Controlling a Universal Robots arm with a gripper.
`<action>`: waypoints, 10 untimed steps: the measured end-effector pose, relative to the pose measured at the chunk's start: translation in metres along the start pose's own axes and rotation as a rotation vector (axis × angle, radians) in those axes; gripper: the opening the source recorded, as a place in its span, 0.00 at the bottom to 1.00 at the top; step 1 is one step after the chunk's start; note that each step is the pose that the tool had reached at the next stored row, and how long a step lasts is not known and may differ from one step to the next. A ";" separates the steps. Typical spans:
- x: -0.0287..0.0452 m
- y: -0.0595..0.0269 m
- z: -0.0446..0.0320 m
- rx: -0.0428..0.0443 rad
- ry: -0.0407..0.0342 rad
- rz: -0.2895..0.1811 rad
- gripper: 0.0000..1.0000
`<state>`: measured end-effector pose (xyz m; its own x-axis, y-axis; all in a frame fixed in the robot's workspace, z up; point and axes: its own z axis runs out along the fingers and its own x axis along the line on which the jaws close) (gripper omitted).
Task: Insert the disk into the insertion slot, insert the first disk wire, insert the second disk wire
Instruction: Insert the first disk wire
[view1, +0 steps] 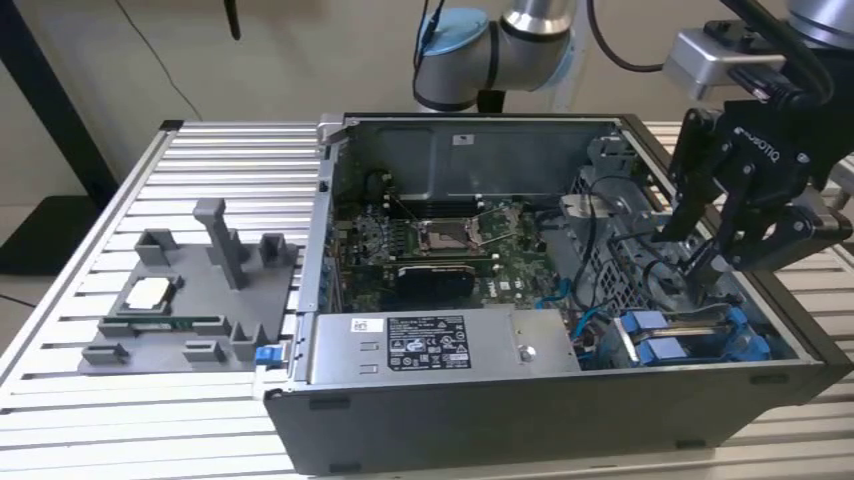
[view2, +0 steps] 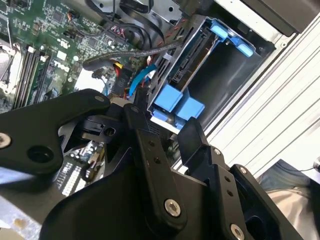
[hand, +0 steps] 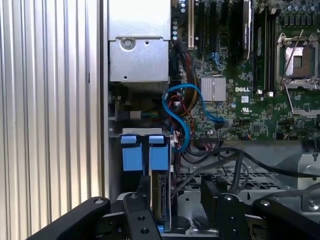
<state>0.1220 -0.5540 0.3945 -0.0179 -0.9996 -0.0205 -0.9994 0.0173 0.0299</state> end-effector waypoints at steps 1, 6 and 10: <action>-0.0019 0.0000 0.0000 0.0004 0.0000 0.000 0.53; -0.0094 0.0000 -0.0002 0.0024 -0.0006 0.000 0.53; -0.0134 0.0000 -0.0005 0.0041 -0.0019 0.000 0.53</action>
<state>0.1223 -0.5406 0.3952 -0.0178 -0.9996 -0.0225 -0.9995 0.0172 0.0259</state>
